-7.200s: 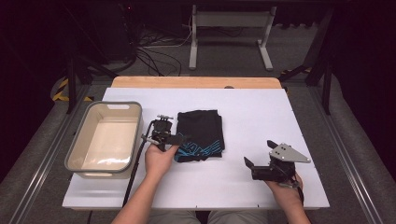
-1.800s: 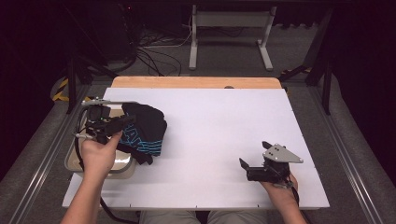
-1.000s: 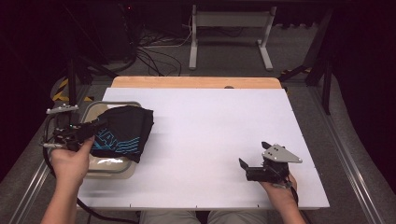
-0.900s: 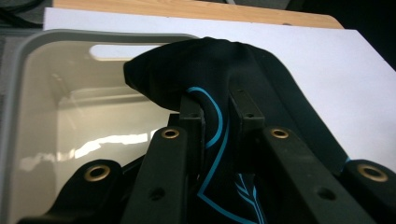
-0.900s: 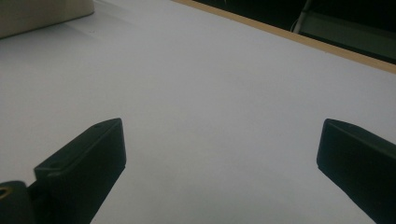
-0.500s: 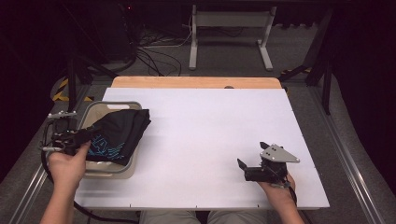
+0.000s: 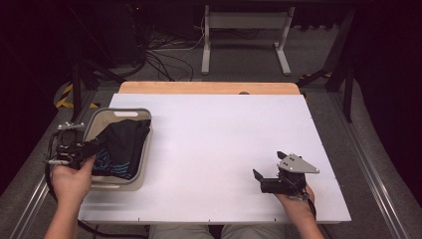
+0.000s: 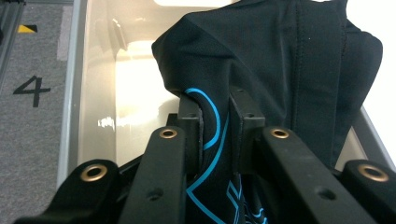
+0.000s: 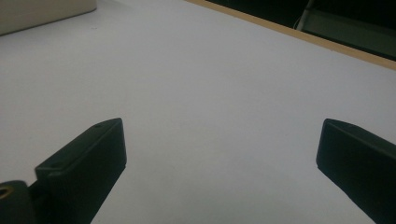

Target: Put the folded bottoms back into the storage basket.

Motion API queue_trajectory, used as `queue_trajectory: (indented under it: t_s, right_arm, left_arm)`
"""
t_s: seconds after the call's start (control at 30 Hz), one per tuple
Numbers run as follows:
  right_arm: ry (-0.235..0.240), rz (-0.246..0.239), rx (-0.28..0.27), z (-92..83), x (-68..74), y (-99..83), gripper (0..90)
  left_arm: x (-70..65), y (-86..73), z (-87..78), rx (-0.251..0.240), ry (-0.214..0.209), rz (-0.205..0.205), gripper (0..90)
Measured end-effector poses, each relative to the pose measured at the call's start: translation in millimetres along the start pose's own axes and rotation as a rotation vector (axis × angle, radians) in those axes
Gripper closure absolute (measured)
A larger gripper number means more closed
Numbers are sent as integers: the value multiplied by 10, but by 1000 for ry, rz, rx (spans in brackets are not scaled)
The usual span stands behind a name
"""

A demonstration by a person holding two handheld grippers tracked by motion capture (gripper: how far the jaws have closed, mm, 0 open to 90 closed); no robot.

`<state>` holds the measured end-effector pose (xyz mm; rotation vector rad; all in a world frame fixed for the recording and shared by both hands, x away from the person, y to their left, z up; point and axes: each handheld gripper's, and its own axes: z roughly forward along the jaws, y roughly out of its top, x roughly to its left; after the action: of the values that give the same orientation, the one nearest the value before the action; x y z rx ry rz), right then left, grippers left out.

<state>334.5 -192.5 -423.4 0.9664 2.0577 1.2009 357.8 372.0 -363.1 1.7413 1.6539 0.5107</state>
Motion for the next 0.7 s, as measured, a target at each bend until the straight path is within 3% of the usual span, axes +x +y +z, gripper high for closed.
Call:
queue_trajectory:
  t_s: [0.23,0.3,0.4,0.7]
  right_arm:
    - [2,-2,4,8,10,2,26]
    - [1,0,4,9,9,2,26]
    - [2,-1,4,9,10,2,26]
    - [1,-3,3,7,12,5,28]
  left_arm:
    - [17,-26,11,9,10,-2,768]
    - [32,-33,-20,-10,12,-9,769]
    - [53,-20,-49,-18,1,-26,635]
    - [51,6,-161,-52,-8,-16,627]
